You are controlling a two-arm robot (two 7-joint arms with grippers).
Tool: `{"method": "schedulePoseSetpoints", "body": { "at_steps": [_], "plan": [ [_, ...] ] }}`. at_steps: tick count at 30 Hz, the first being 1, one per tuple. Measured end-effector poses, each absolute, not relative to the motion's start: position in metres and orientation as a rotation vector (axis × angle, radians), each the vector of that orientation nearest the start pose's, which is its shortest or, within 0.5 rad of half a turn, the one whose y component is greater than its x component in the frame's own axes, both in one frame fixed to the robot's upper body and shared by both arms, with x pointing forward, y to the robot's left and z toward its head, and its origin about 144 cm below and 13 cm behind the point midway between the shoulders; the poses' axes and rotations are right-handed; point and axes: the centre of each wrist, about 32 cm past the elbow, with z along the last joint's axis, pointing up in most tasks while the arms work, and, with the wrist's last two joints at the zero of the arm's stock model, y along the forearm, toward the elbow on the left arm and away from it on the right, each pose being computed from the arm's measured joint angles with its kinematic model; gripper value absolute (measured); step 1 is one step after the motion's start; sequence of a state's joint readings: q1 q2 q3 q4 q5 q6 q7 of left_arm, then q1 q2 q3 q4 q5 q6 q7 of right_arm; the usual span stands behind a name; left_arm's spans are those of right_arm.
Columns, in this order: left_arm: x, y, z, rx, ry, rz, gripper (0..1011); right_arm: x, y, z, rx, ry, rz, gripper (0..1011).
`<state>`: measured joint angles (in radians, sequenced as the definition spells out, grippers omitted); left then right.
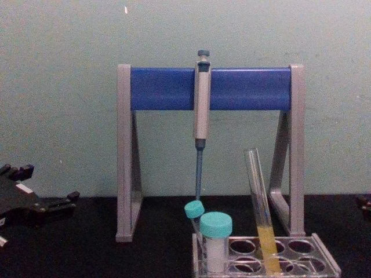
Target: Pick up the test tube from the test tube rack, shake it, then place it back into the test tube rack.
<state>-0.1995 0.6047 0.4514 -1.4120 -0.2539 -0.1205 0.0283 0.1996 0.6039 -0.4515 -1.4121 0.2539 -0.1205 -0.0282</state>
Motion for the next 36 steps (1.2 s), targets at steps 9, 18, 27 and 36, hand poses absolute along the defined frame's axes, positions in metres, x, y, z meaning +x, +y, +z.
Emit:
{"method": "schedulePoseSetpoints", "body": {
  "at_steps": [9, 18, 27, 36],
  "plan": [
    [0.4886, 0.3097, 1.1398, 0.304, -0.285, 1.248, 1001, 0.4886, -0.3096, 1.1398, -0.304, -0.285, -1.248, 1000],
    [0.4886, 0.3097, 1.1398, 0.304, -0.285, 1.248, 1001, 0.4886, -0.3097, 1.1398, -0.304, -0.285, -1.248, 1000],
    [0.4886, 0.3097, 1.1398, 0.304, -0.285, 1.248, 1001, 0.4886, -0.3096, 1.1398, -0.304, -0.285, -1.248, 1000],
    [0.4886, 0.3097, 1.1398, 0.304, -0.285, 1.248, 1001, 0.4887, -0.3097, 1.1398, -0.304, -0.285, -1.248, 1000]
  ]
}}
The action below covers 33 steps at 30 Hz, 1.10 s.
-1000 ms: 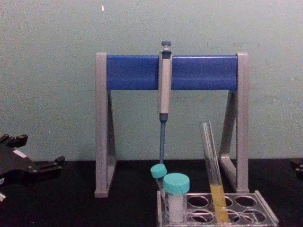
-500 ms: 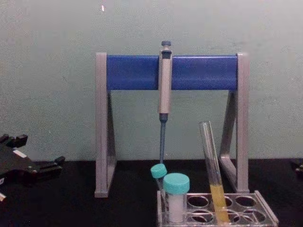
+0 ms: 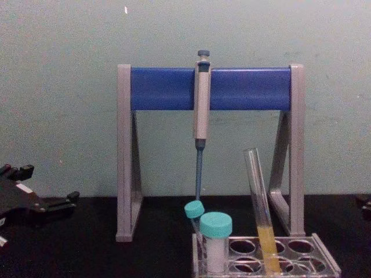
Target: Pick up the test tube from the test tube rack, shake it, then place it back into the test tube rack.
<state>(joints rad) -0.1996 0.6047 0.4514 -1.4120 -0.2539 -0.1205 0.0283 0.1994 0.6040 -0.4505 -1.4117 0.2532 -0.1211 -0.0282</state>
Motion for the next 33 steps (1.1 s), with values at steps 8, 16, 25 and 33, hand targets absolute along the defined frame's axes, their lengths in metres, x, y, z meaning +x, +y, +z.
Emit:
{"method": "schedulePoseSetpoints", "body": {
  "at_steps": [8, 16, 25, 33],
  "plan": [
    [0.489, 0.310, 1.140, 0.304, -0.285, 1.248, 1001, 0.489, -0.309, 1.144, -0.249, -0.322, -1.249, 1000],
    [0.489, 0.310, 1.140, 0.304, -0.285, 1.248, 1001, 0.482, -0.305, 1.157, -0.156, -0.320, -1.160, 1000],
    [0.489, 0.310, 1.140, 0.304, -0.285, 1.248, 1001, 0.467, -0.293, 1.166, -0.073, -0.263, -0.981, 1000],
    [0.489, 0.310, 1.140, 0.304, -0.285, 1.248, 1001, 0.470, -0.274, 1.171, -0.039, -0.178, -0.807, 1000]
  ]
}}
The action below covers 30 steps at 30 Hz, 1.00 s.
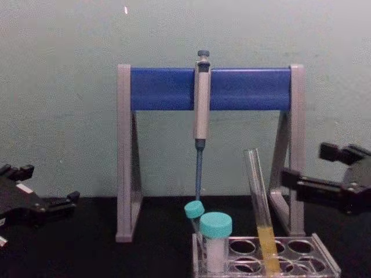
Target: Pick up the test tube from the test tube rack, shake it, then place it back into the test tube rack.
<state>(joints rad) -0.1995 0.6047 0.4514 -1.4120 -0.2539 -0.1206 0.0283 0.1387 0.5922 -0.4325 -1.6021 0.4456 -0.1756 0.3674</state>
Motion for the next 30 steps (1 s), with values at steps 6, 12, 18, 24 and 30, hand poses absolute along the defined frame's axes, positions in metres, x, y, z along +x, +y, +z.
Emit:
{"method": "schedulePoseSetpoints", "body": {
  "at_steps": [6, 12, 18, 24, 30],
  "plan": [
    [0.489, 0.310, 1.140, 0.304, -0.285, 1.248, 1001, 0.481, -0.263, 1.172, -0.041, -0.123, -0.755, 1000],
    [0.489, 0.310, 1.140, 0.304, -0.285, 1.248, 1001, 0.495, -0.253, 1.173, -0.059, -0.077, -0.741, 1000],
    [0.489, 0.310, 1.140, 0.304, -0.285, 1.248, 1001, 0.506, -0.247, 1.172, -0.090, -0.041, -0.747, 1000],
    [0.489, 0.310, 1.140, 0.304, -0.285, 1.248, 1001, 0.511, -0.242, 1.170, -0.115, -0.028, -0.760, 1000],
    [0.489, 0.310, 1.140, 0.304, -0.285, 1.248, 1001, 0.515, -0.240, 1.169, -0.127, -0.012, -0.778, 1000]
  ]
}}
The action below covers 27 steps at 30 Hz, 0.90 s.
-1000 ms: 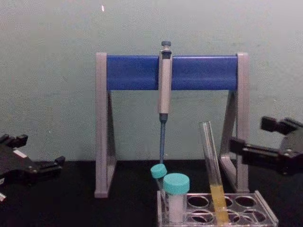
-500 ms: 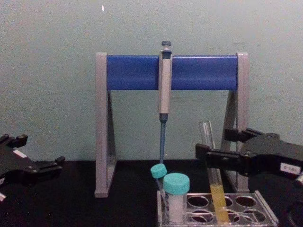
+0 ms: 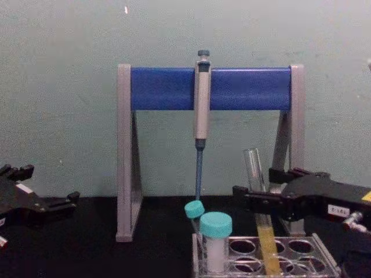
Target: Pick up the test tube from the test tube rack, shake it, then place it back into the test tube rack.
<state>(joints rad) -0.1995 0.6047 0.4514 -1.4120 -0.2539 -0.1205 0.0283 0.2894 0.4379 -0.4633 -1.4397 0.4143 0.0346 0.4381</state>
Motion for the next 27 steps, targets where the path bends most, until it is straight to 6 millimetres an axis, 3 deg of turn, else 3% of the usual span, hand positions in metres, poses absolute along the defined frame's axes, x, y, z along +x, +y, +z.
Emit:
{"method": "schedulePoseSetpoints", "body": {
  "at_steps": [27],
  "plan": [
    [0.4886, 0.3097, 1.1398, 0.304, -0.285, 1.248, 1001, 0.5176, -0.2392, 1.1680, -0.120, 0.006, -0.782, 988]
  ]
}}
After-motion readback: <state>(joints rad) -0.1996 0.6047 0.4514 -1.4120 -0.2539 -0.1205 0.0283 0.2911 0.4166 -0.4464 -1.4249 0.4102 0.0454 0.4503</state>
